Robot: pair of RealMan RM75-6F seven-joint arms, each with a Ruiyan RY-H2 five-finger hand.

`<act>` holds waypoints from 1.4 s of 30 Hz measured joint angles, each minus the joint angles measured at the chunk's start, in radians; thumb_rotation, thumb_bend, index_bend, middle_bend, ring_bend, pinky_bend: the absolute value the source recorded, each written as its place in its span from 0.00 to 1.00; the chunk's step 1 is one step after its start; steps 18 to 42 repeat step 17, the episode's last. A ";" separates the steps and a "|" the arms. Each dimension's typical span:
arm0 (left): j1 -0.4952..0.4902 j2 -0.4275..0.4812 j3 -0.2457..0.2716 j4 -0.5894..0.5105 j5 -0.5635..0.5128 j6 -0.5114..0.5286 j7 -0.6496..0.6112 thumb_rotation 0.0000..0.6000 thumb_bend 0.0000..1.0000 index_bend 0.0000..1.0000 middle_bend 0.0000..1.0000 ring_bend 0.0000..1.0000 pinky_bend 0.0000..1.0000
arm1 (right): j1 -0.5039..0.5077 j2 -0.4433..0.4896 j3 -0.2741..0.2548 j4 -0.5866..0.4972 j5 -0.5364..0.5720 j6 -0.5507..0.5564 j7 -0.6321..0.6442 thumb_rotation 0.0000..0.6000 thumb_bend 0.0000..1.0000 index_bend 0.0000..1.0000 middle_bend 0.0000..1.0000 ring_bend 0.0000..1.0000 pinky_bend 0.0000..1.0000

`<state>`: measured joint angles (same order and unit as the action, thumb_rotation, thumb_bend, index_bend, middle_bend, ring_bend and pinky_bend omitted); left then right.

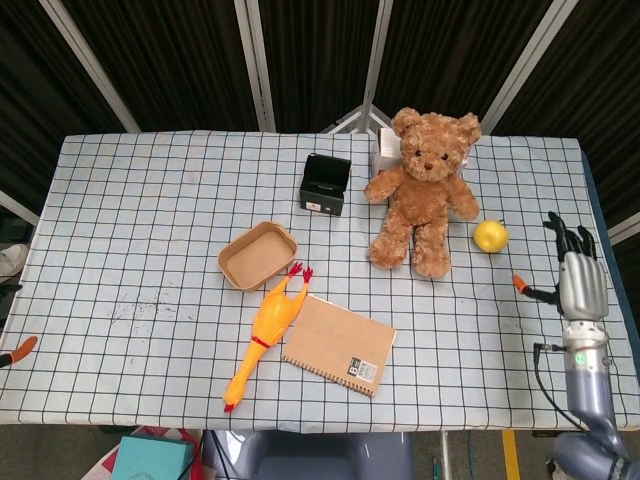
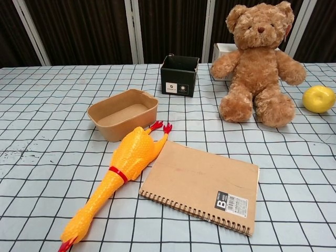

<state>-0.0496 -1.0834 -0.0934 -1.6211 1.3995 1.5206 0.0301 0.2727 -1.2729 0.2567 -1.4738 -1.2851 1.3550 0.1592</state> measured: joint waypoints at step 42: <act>0.007 0.008 0.002 0.008 0.014 0.013 -0.023 1.00 0.27 0.24 0.00 0.00 0.14 | -0.178 0.139 -0.230 -0.130 -0.234 0.121 -0.284 1.00 0.20 0.04 0.14 0.06 0.00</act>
